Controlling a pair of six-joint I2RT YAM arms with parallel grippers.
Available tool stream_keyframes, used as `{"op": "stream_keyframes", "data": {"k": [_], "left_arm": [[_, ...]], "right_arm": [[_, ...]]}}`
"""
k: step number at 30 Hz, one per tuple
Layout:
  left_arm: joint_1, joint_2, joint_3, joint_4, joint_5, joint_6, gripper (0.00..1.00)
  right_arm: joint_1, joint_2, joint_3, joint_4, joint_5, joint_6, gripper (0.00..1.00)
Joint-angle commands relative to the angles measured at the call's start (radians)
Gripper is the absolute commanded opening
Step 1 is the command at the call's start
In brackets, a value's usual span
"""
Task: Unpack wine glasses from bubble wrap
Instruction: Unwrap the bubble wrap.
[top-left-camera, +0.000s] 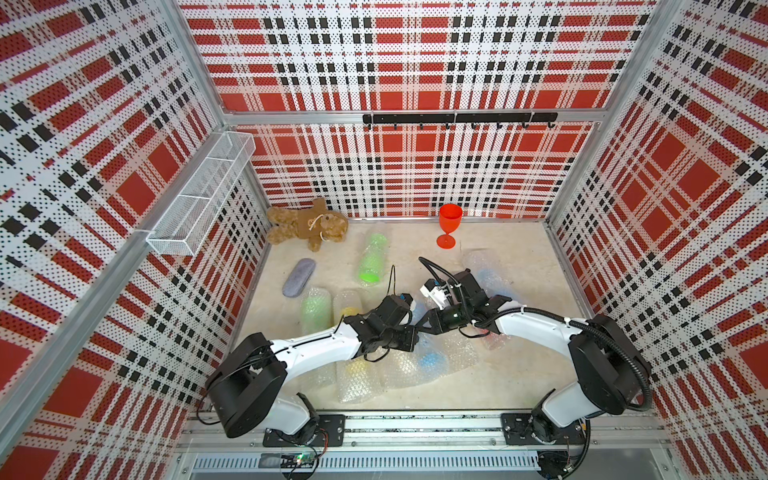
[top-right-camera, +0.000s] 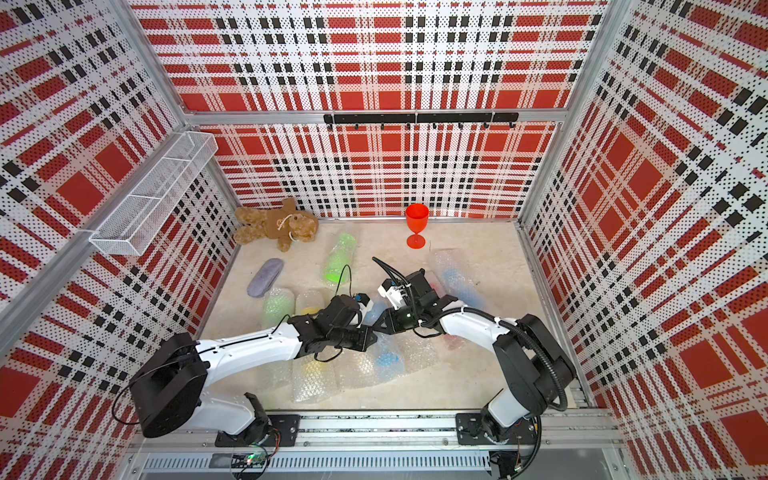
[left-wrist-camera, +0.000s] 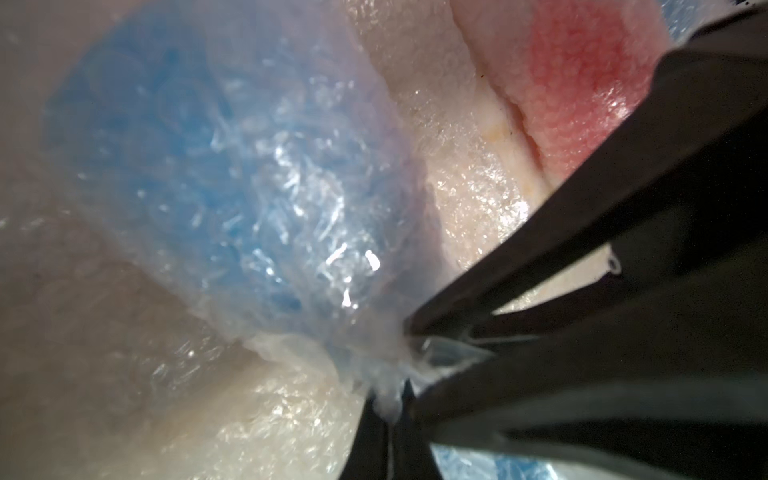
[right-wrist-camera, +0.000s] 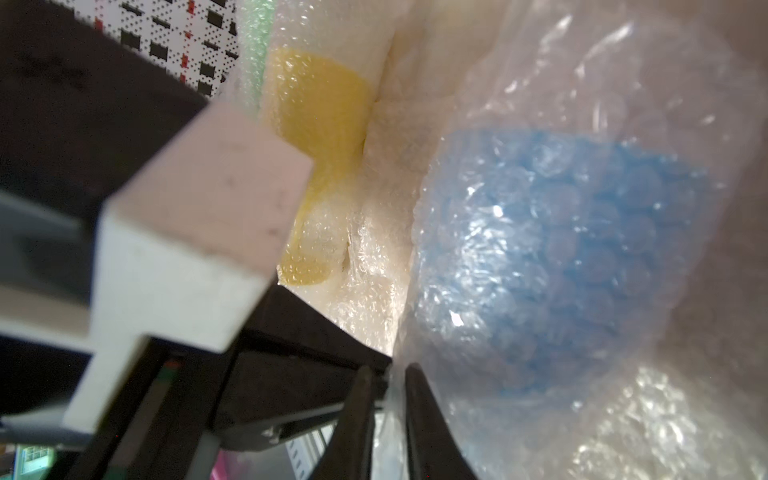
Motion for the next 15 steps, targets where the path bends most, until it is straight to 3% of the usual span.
{"op": "stream_keyframes", "data": {"k": [1,4,7,11,15], "left_arm": [[-0.007,0.015,-0.018,0.04,0.012,-0.005,0.0],[-0.006,0.004,-0.021,0.029,0.003,0.003,0.0],[-0.002,-0.014,-0.021,0.008,-0.012,0.015,0.0],[0.002,-0.03,-0.021,-0.019,-0.025,0.028,0.0],[0.002,-0.032,-0.002,-0.055,-0.03,0.043,0.0]], "right_arm": [[0.006,-0.056,0.035,-0.018,0.108,-0.033,0.51],[-0.023,-0.125,0.024,-0.013,0.226,-0.007,0.56],[-0.058,-0.134,-0.004,-0.003,0.356,0.031,0.41],[-0.063,-0.031,0.037,-0.077,0.476,0.032,0.12],[-0.063,0.111,0.081,-0.101,0.483,0.02,0.02]]}}
